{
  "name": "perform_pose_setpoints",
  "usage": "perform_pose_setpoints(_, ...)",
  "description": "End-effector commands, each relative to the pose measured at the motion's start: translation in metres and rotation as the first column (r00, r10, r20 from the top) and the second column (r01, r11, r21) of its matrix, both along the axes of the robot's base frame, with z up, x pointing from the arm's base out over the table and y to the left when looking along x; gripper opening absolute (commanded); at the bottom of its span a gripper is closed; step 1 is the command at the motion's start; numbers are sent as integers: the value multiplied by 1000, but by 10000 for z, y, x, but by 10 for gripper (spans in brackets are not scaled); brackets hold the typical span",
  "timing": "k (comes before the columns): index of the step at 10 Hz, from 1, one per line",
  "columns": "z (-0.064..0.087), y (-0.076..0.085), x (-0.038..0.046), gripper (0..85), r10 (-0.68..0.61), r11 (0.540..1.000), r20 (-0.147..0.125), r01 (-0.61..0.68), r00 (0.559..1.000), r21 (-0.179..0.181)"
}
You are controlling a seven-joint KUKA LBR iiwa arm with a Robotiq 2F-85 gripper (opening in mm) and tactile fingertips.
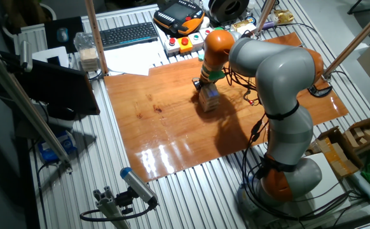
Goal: Play Jenga
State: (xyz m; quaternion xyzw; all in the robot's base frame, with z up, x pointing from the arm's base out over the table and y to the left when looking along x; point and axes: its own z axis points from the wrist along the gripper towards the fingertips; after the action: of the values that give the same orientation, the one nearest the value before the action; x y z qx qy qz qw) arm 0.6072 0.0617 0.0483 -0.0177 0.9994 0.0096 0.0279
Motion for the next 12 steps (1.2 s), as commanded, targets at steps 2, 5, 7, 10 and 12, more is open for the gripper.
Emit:
perform_pose_setpoints(2, -4, 2, 4, 10, 0, 1000, 0, 0, 1000, 0)
perform_pose_setpoints(5, 12, -4, -1, 10, 0, 1000, 0, 0, 1000, 1)
perform_pose_setpoints(7, 8, -7, -6, 10, 1, 1000, 0, -1, 1000, 1)
perform_pose_setpoints(10, 8, -12, -25, 10, 3, 1000, 0, -3, 1000, 1)
perform_pose_setpoints(12, 19, -14, -31, 10, 3, 1000, 0, -3, 1000, 1)
